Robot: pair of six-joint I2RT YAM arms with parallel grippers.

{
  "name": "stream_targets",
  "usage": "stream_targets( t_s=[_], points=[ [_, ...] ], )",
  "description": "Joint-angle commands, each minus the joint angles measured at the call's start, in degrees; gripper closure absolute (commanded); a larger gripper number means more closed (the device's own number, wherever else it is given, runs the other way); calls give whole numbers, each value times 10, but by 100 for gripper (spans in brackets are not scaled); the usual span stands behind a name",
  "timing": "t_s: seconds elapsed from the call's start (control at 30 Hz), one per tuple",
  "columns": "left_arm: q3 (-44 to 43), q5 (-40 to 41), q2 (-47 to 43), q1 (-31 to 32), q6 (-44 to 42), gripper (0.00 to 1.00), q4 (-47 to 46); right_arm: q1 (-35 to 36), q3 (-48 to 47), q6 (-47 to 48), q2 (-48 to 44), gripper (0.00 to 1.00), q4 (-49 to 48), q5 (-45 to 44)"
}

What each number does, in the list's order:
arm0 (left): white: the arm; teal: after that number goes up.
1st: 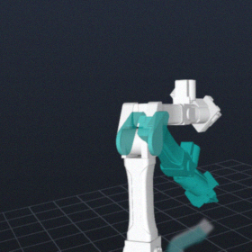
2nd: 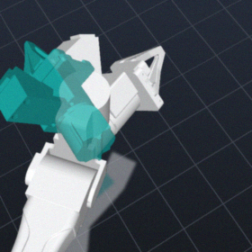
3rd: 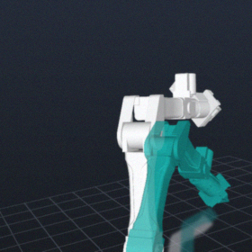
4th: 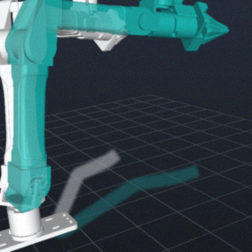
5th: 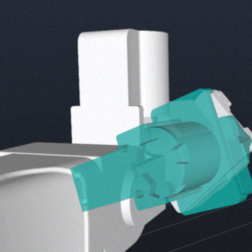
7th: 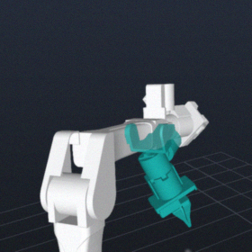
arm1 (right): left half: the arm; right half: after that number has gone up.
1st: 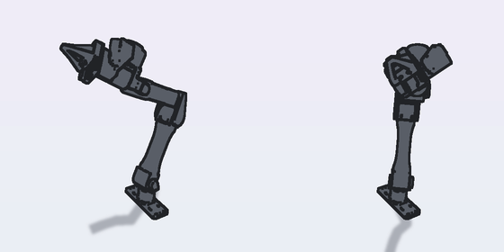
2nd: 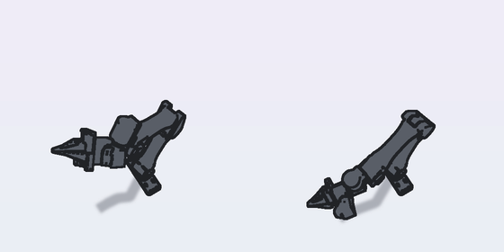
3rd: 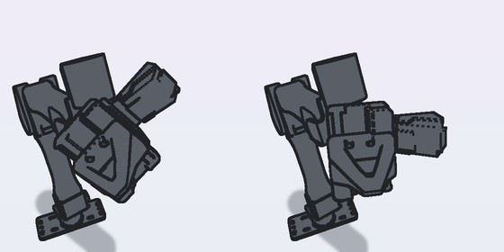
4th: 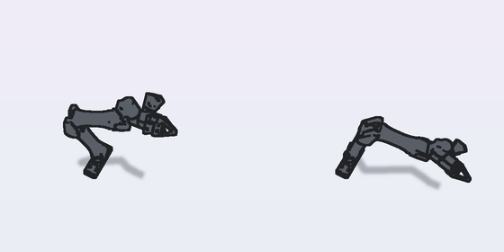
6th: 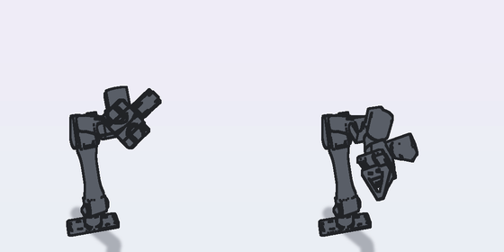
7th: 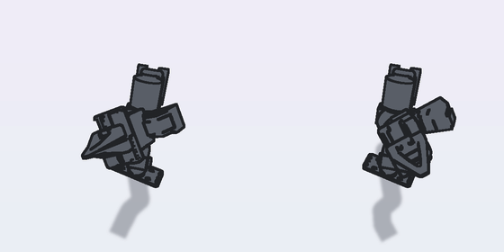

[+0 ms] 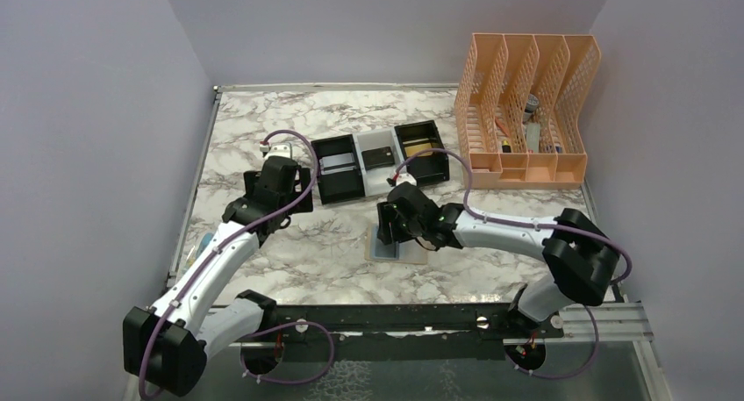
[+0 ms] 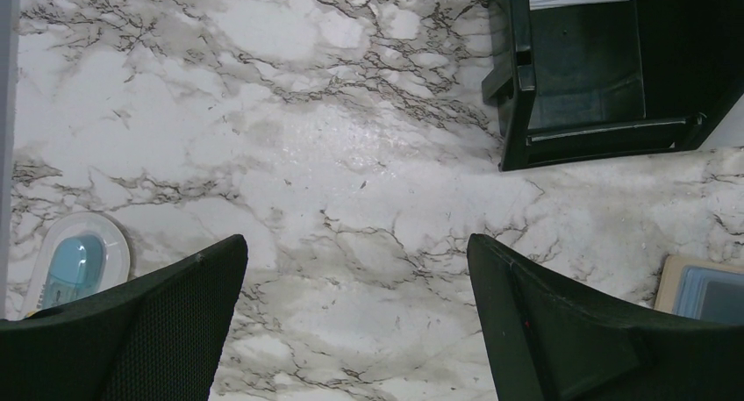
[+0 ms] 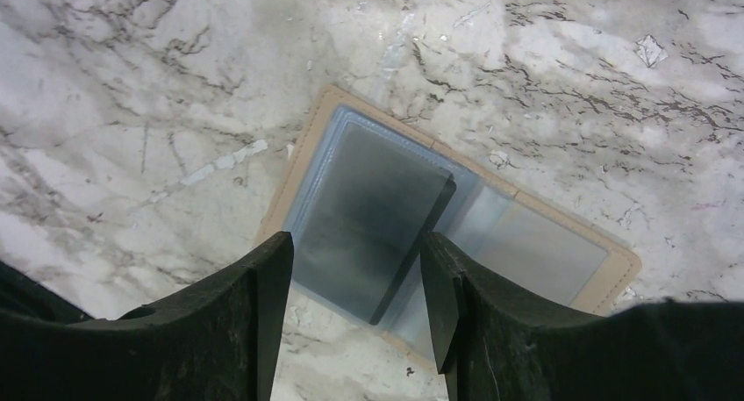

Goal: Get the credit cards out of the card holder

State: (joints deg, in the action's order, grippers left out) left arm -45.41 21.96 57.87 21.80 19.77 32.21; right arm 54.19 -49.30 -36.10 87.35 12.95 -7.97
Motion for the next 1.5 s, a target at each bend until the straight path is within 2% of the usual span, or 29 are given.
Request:
stream_targets(
  t_s=[0.0, 0.2, 0.37, 0.5, 0.8, 1.2, 1.47],
  points=[
    [4, -7, -21, -3, 0, 1, -2, 13, -35, -18, 38, 44, 27, -54],
    [4, -5, -39, -3, 2, 1, 1, 32, -60, -24, 81, 41, 33, -60],
    [6, -10, -57, -3, 4, 1, 1, 46, -89, -51, 135, 36, 80, -117],
    [7, -21, -69, -3, 5, 1, 1, 46, -86, -69, 147, 36, 100, -129],
    [7, -50, -80, -3, 6, 1, -1, 46, -9, -73, 121, 35, -30, -37],
    [14, -59, -90, -3, 7, 1, -3, 29, 31, -80, 106, 31, -103, 33],
    [13, -49, -86, -3, 4, 1, -1, 15, 49, -66, 92, 35, -121, 60]
  ],
)
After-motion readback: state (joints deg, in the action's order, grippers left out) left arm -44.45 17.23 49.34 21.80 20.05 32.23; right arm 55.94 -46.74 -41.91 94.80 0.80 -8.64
